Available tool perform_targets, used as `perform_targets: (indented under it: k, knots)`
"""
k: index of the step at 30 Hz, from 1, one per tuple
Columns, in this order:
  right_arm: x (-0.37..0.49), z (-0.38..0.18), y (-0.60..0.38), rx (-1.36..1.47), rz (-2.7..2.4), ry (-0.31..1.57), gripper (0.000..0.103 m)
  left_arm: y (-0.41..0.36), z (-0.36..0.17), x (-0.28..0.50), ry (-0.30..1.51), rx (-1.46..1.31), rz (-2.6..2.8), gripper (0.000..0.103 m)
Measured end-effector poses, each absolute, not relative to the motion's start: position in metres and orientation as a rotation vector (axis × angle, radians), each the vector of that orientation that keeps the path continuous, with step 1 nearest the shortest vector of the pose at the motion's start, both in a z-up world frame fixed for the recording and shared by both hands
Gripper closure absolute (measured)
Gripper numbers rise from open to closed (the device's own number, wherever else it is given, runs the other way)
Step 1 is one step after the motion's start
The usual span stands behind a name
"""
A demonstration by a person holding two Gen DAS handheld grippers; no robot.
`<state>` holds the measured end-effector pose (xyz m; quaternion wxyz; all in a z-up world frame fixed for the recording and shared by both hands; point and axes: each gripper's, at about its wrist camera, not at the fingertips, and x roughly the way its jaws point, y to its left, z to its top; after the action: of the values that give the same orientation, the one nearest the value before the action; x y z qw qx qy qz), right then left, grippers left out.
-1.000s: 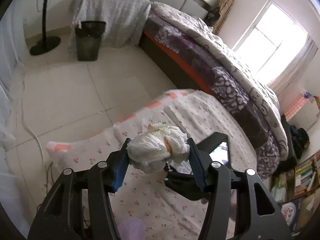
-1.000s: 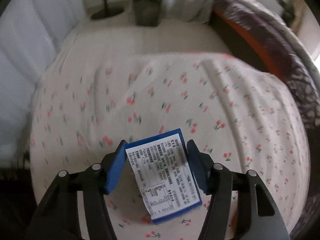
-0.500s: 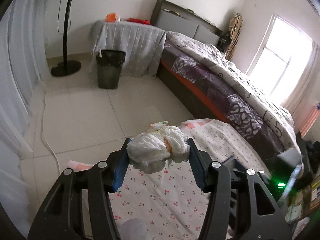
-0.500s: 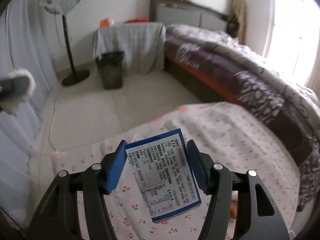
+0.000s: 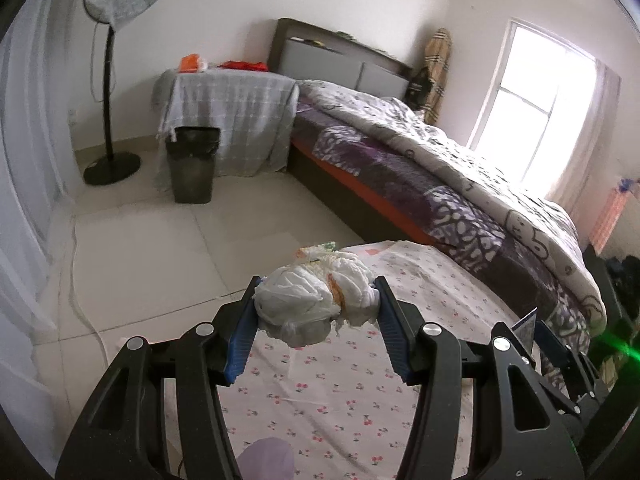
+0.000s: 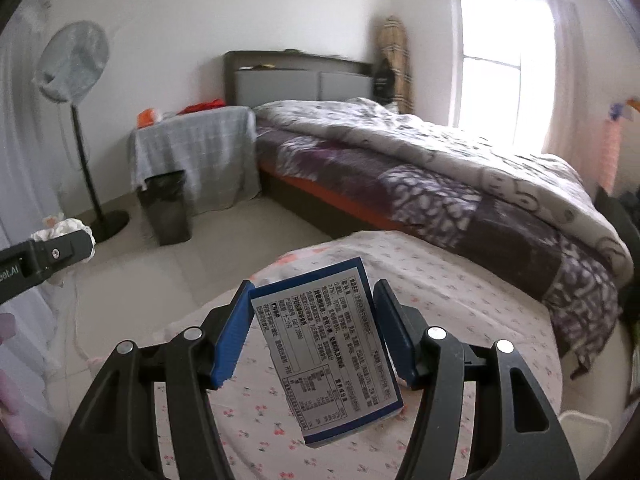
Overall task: Collect trash
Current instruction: 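Grasp the blue-edged card with the right gripper while the left lifts the tissue, then carry the tissue wad and blue-edged card over the white bin with both grippers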
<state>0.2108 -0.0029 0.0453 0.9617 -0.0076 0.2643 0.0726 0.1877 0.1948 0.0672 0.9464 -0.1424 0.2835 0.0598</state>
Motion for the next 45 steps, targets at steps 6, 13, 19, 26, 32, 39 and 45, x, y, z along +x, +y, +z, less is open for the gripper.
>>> perform_targets:
  k: [6,13,19,26,32,39,45]
  knots:
    - [0.201,0.042,-0.044,0.013,0.079,0.539,0.043,0.16,0.065,0.187,0.566,-0.231,0.073,0.05]
    - [0.19,0.033,-0.092,0.05,-0.007,0.542,0.043,0.127,0.053,0.193,0.599,-0.201,0.015,0.05]
    - [0.182,0.02,-0.133,0.088,-0.086,0.551,0.043,0.094,0.045,0.199,0.618,-0.172,-0.03,0.05]
    - [0.17,0.022,-0.173,0.113,-0.153,0.535,0.043,0.062,0.032,0.206,0.644,-0.141,-0.077,0.05]
    - [0.16,0.024,-0.208,0.167,-0.206,0.536,0.043,0.033,0.024,0.205,0.663,-0.114,-0.121,0.05]
    - [0.146,0.024,-0.243,0.217,-0.268,0.542,0.043,0.002,0.016,0.202,0.677,-0.07,-0.171,0.05]
    - [0.132,0.025,-0.275,0.248,-0.334,0.54,0.043,-0.023,0.008,0.199,0.69,-0.044,-0.214,0.05]
